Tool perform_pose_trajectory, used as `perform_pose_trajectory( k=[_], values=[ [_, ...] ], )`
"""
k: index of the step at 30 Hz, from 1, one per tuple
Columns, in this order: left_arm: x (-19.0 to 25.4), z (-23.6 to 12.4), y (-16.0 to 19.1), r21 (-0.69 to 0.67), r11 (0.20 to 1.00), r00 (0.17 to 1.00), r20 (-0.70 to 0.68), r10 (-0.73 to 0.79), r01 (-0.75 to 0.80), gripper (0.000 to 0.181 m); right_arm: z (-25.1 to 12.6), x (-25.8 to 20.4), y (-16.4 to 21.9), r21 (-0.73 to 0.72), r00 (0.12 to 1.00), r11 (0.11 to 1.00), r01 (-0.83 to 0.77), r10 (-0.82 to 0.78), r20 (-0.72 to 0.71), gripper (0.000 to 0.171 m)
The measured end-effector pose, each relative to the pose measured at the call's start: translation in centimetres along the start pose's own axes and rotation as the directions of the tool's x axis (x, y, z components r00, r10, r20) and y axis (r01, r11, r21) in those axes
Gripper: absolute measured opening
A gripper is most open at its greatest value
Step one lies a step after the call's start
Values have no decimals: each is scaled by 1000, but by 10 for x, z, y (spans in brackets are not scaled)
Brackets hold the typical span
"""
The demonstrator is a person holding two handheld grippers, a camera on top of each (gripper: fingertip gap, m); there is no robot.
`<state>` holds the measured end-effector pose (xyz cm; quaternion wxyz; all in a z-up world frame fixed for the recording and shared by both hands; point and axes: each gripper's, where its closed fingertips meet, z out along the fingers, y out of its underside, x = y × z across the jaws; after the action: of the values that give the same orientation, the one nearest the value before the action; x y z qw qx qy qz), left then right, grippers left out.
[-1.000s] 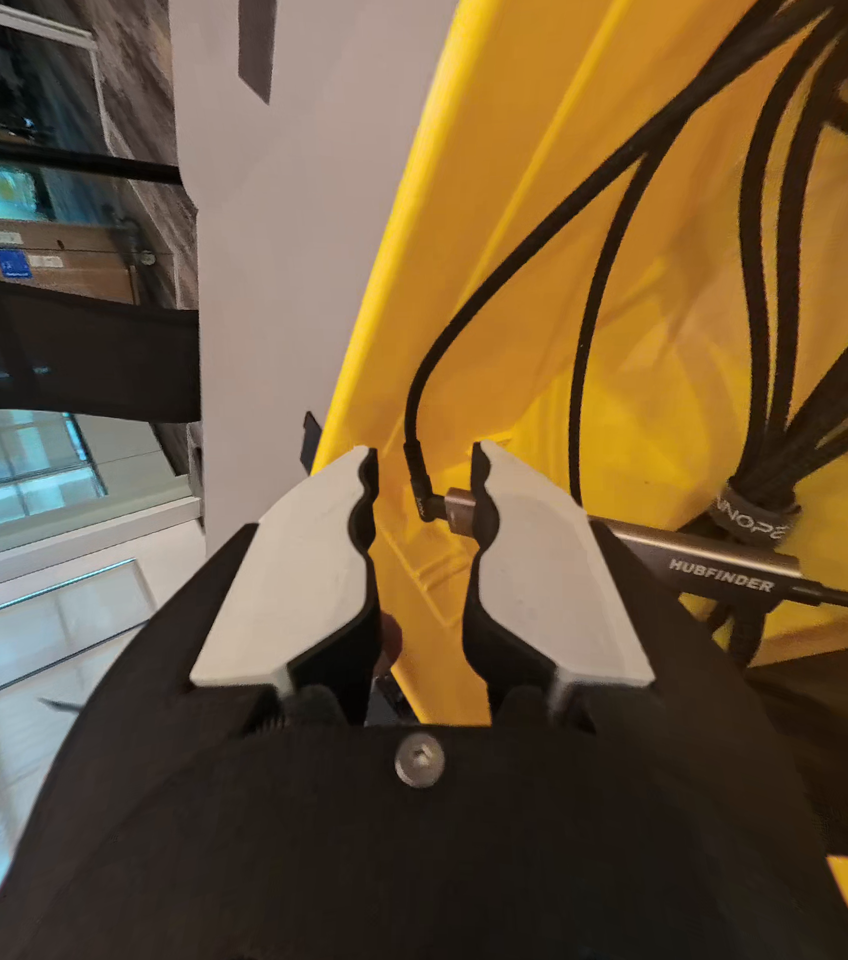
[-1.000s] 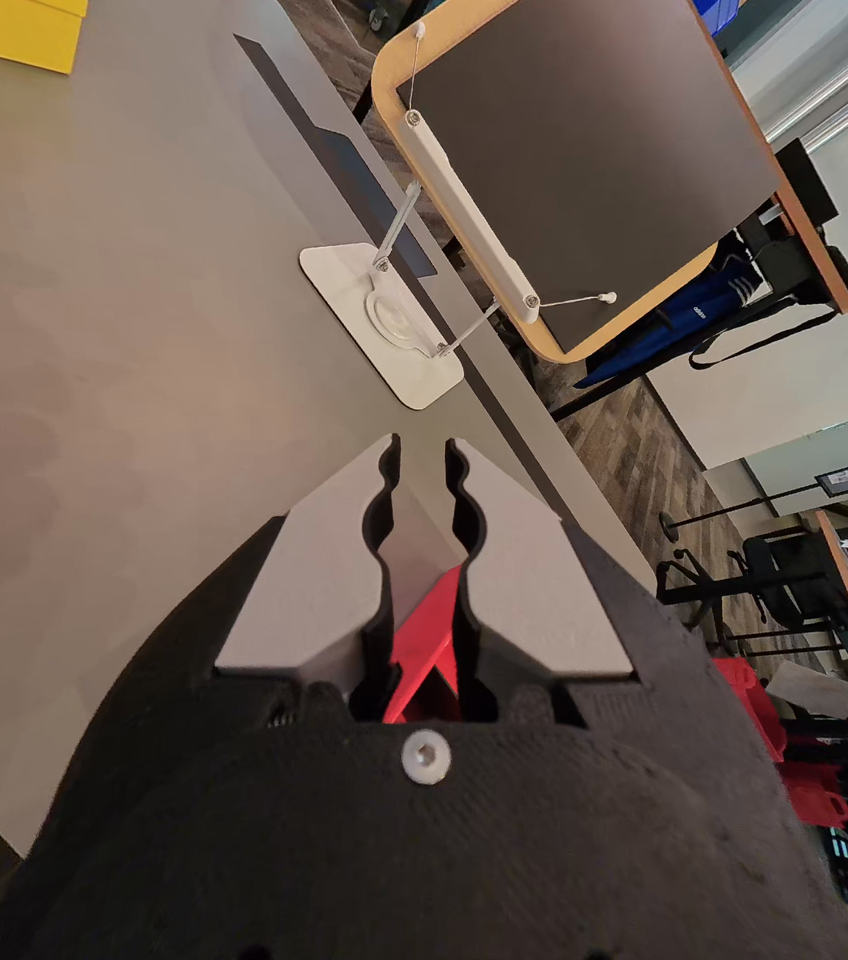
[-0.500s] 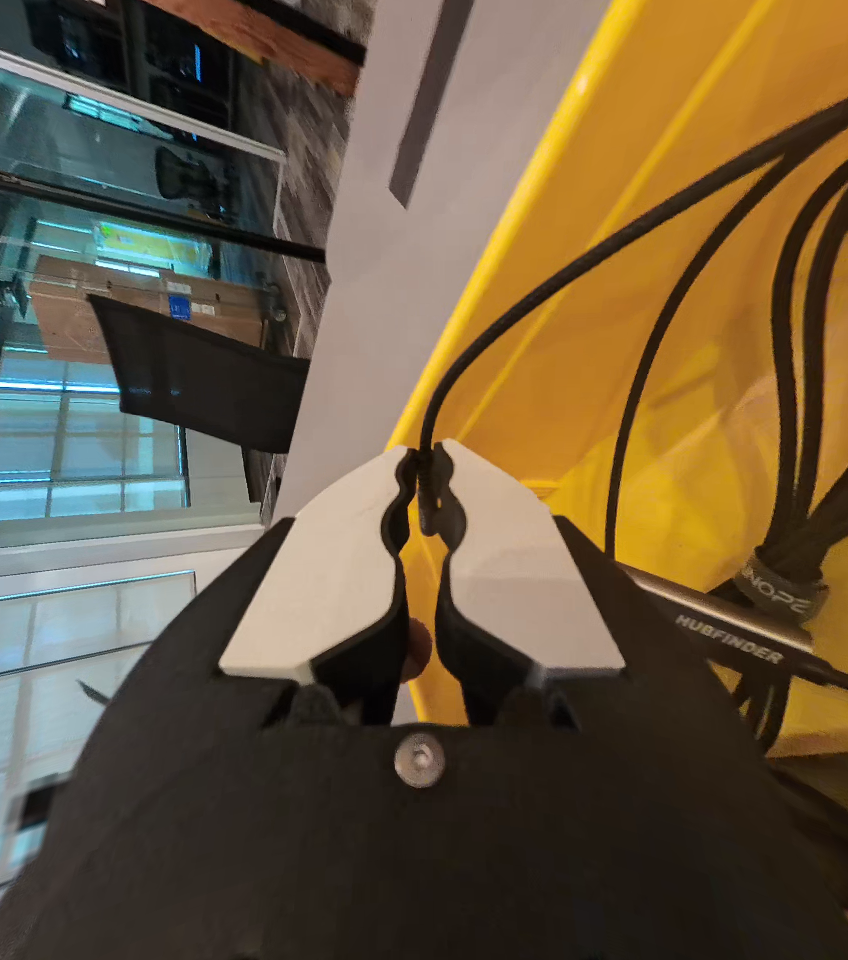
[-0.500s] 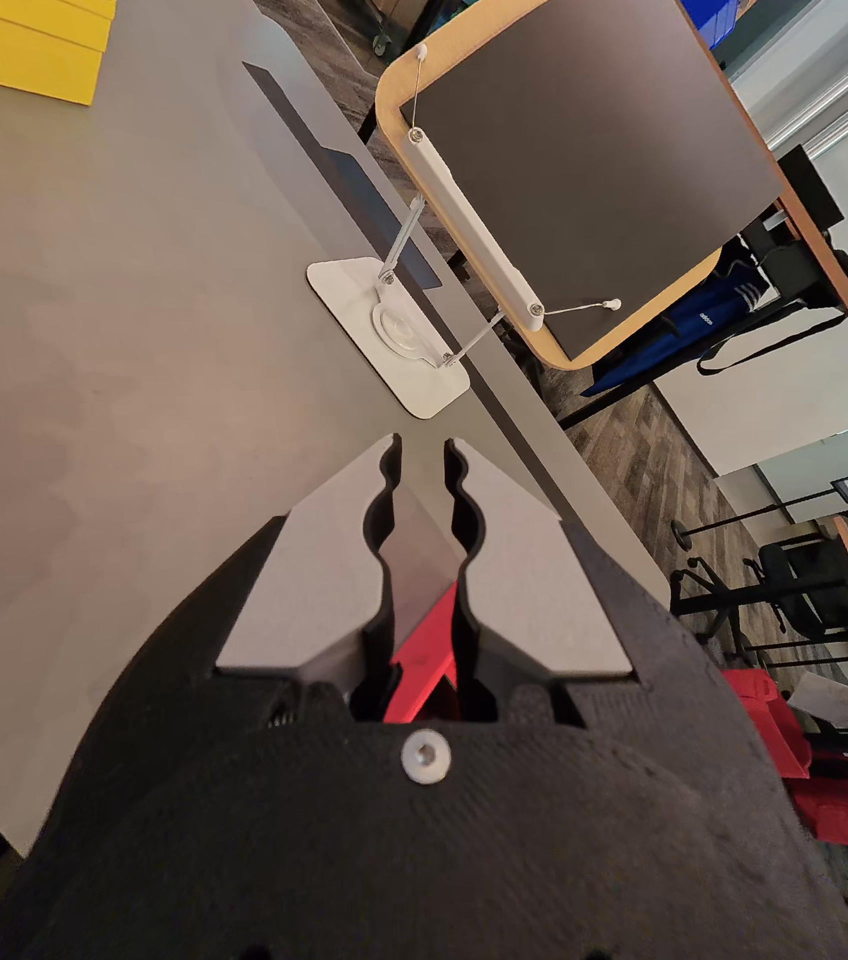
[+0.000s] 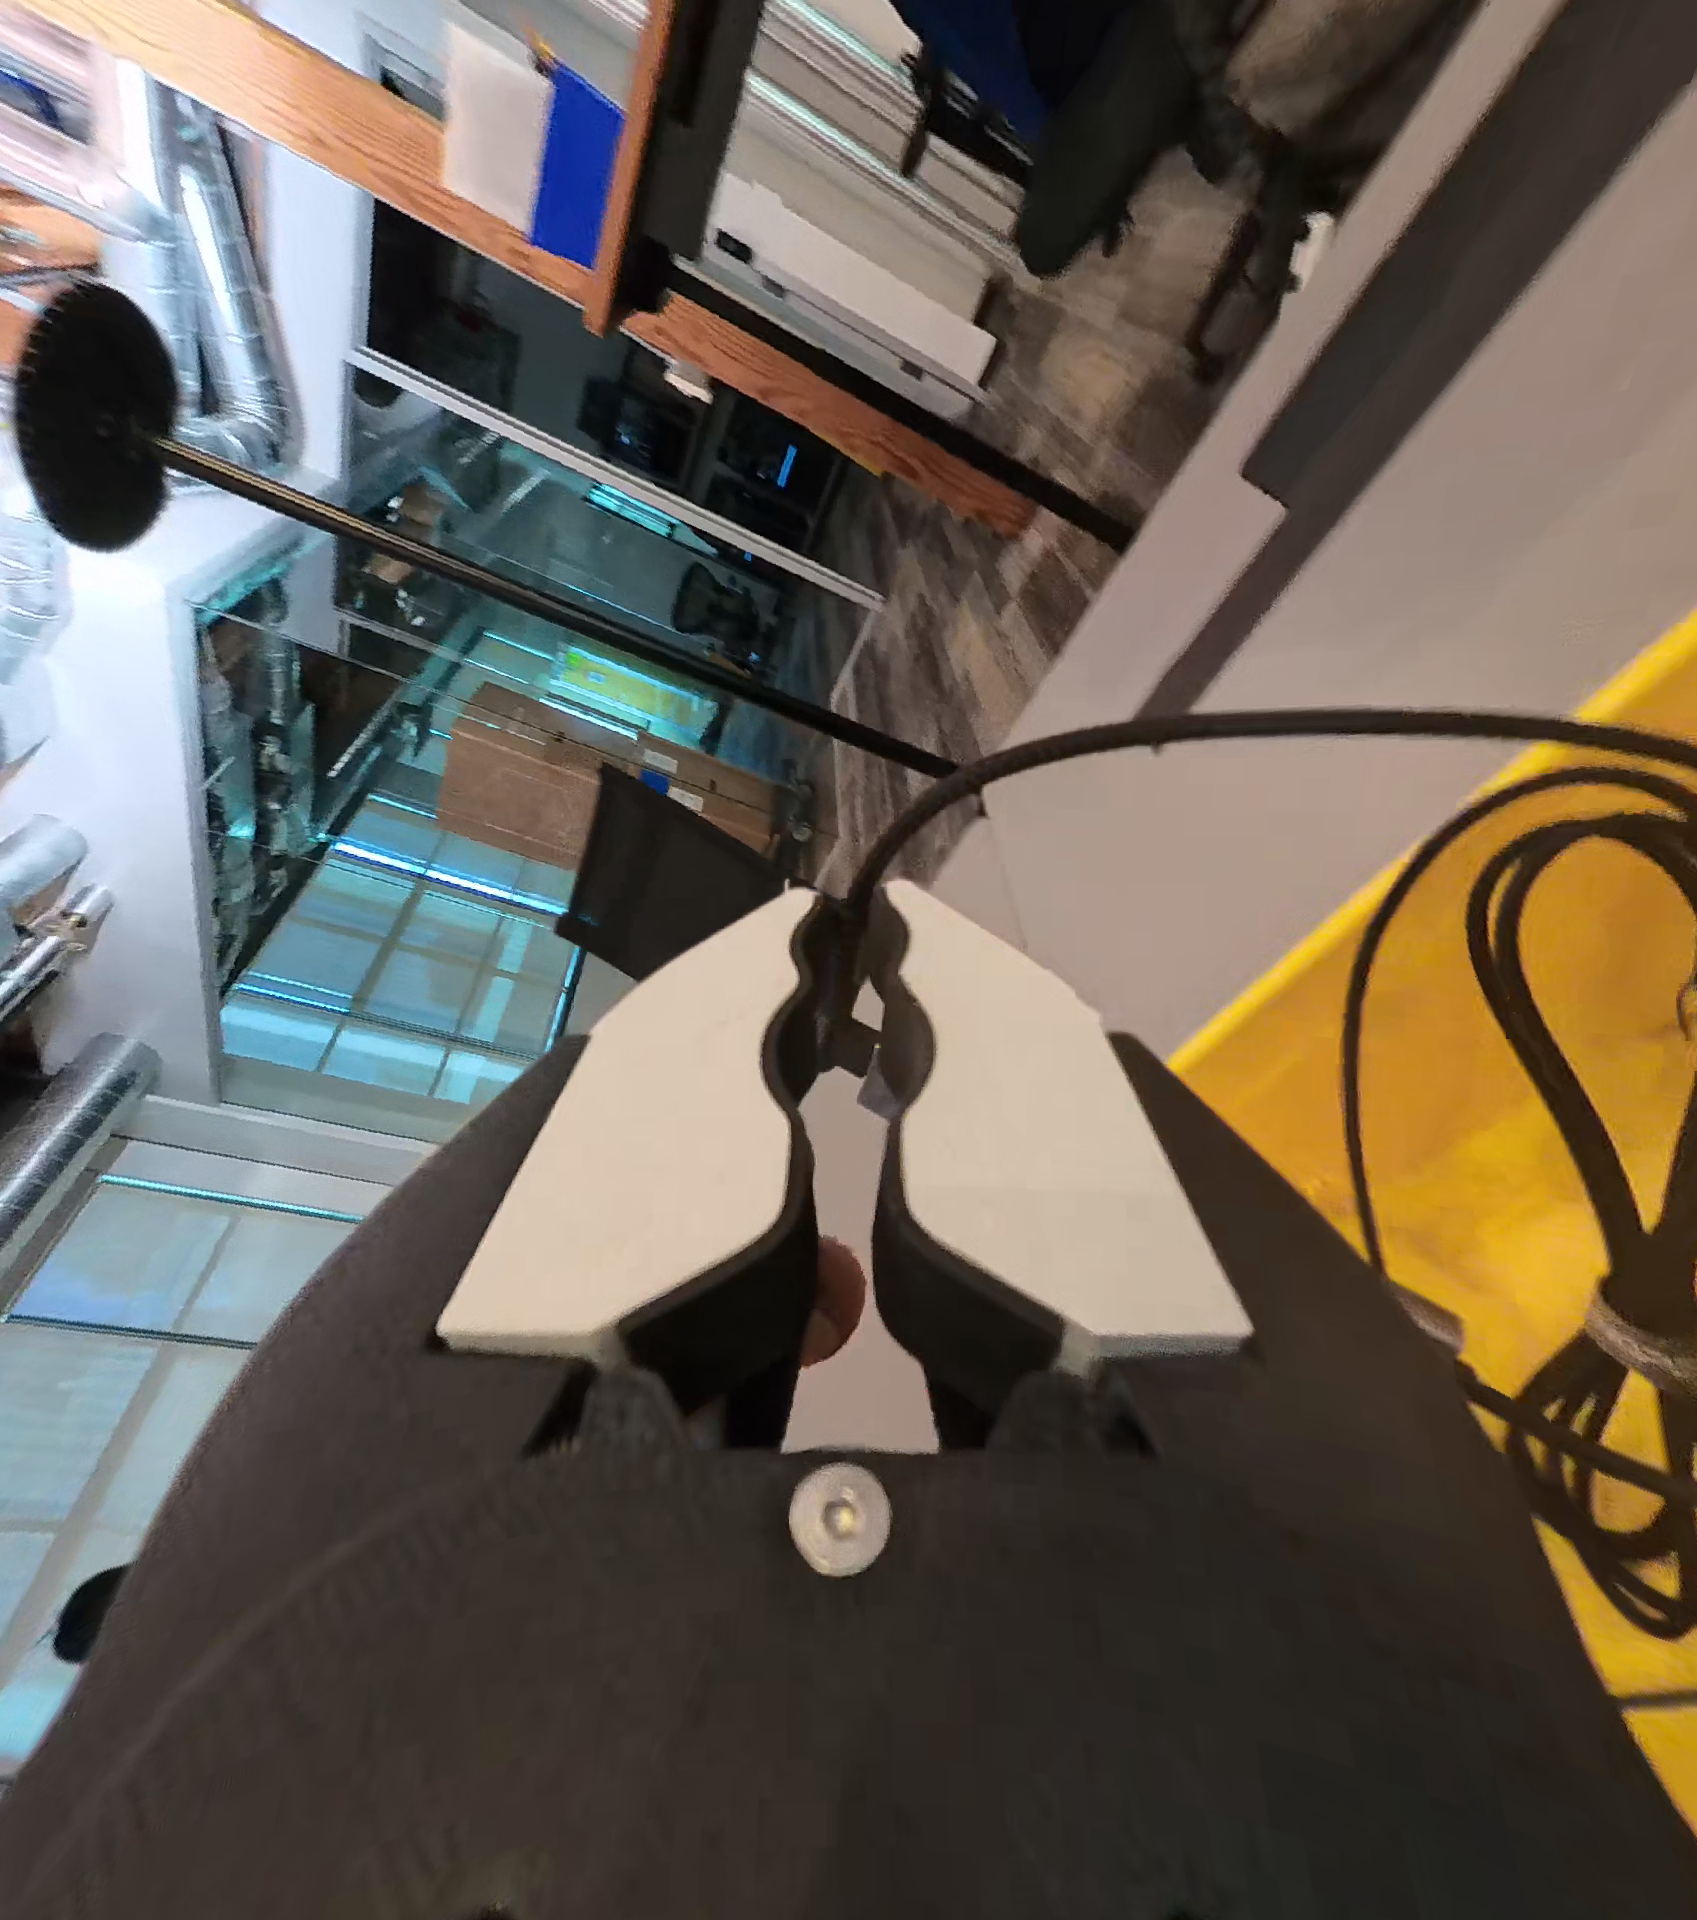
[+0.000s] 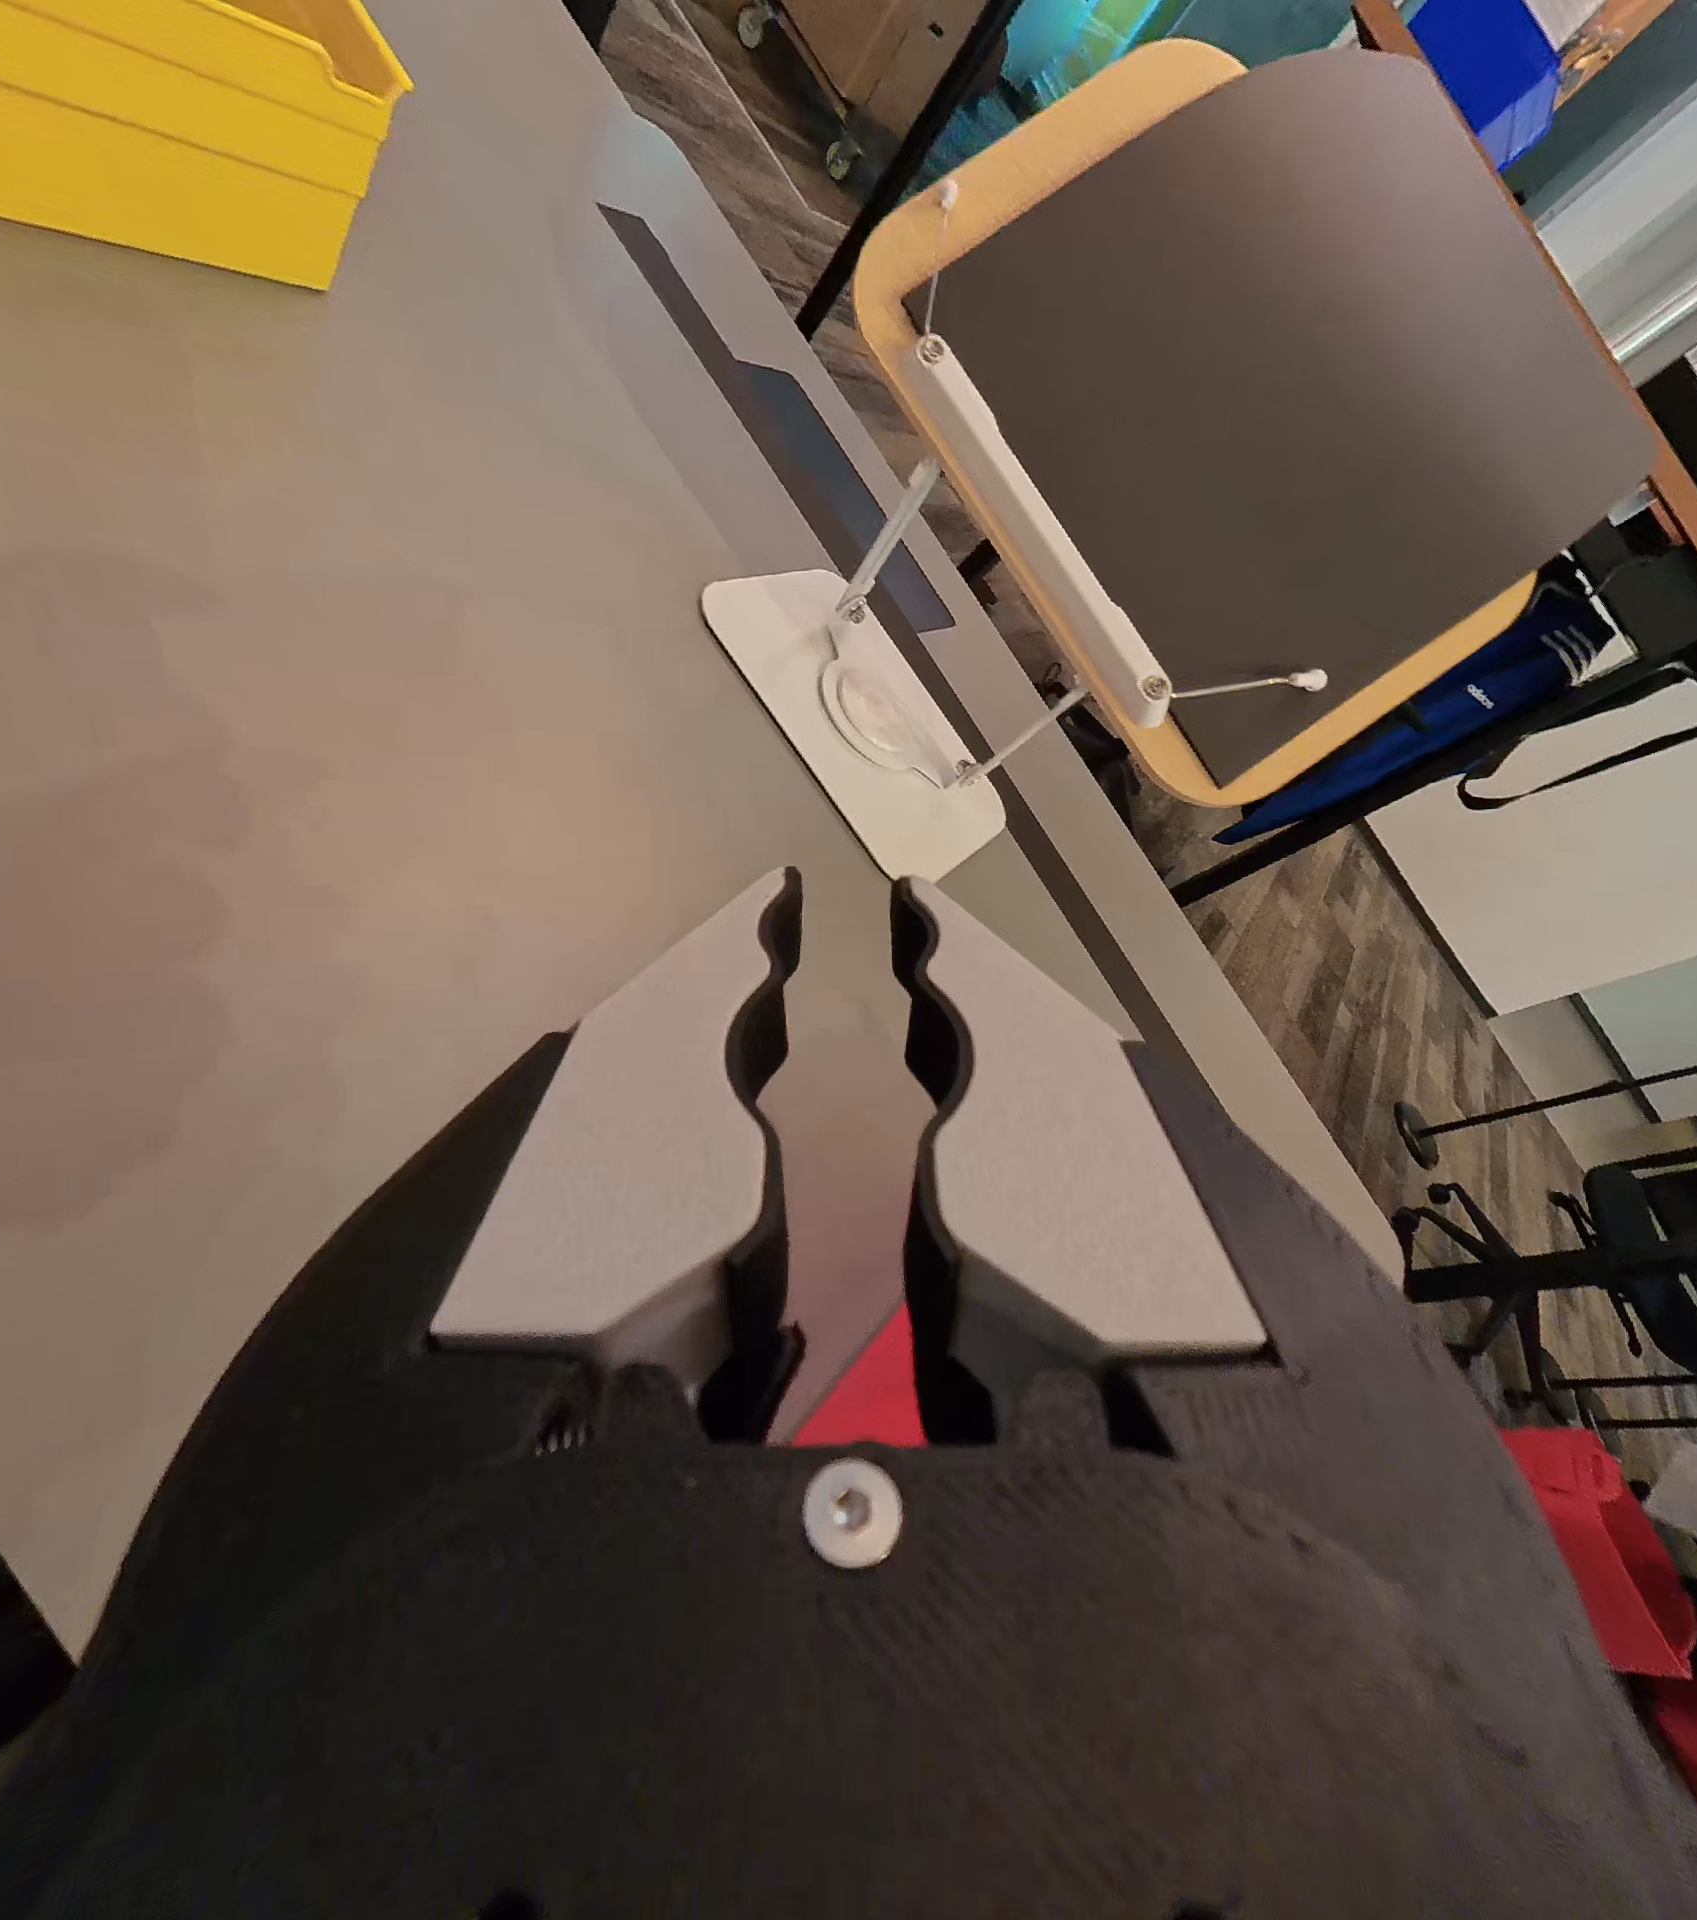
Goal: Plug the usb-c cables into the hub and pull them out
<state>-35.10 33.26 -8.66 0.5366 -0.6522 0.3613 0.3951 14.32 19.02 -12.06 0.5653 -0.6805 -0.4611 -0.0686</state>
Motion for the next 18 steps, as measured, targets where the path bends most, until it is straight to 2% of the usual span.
perform_pose_trajectory(
  k=[11, 15, 18],
  values=[
    [-100, -37, -107, 164, 986, 981, 183, -56, 26, 6, 6, -33, -28, 69, 996, 997, 35, -40, 76, 18],
    [-119, -57, -153, 255, 966, 976, 195, -94, 42, 6, 3, -41, -35, 95, 995, 995, 29, -38, 95, 19],
    [-117, -72, -189, 313, 949, 981, 172, -95, 37, 6, 1, -45, -42, 120, 994, 993, 20, -32, 103, 20]
  ],
)
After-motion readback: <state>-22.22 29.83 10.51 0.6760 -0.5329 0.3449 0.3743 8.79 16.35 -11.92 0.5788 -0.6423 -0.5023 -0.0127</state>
